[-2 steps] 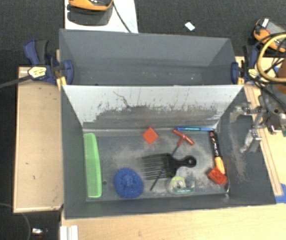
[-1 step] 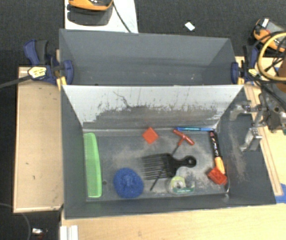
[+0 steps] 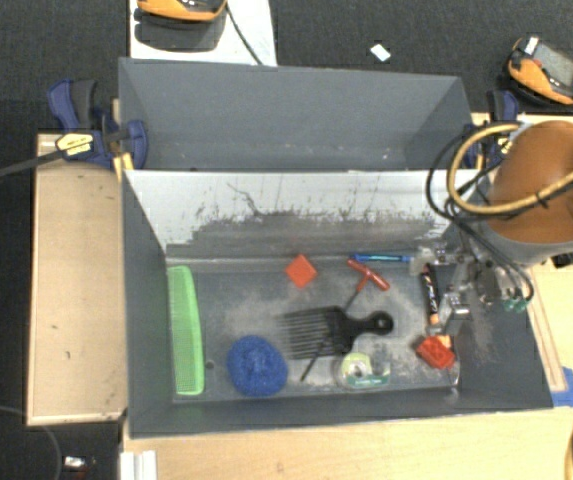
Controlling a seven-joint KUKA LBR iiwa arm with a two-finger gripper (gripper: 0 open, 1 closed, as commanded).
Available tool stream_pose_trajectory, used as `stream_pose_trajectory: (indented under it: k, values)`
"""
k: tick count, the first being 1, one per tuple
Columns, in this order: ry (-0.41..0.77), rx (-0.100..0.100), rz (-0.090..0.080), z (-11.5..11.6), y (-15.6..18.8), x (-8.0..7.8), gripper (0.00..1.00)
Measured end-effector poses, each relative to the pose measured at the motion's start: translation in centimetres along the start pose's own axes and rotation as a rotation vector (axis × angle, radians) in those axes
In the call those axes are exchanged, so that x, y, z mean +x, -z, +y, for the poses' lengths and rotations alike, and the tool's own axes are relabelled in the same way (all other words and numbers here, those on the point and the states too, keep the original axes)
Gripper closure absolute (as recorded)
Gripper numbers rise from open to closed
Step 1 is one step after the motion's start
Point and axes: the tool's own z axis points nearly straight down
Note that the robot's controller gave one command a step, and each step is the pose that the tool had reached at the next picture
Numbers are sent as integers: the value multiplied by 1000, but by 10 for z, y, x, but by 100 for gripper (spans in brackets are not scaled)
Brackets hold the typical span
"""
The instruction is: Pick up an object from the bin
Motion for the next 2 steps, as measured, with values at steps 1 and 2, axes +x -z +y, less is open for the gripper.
stream_pose_trajectory:
  k: [1, 2]
  values:
    - [282, 5, -7, 45, 2, -7, 0]
    - [177, -5, 11, 107, -47, 10, 0]
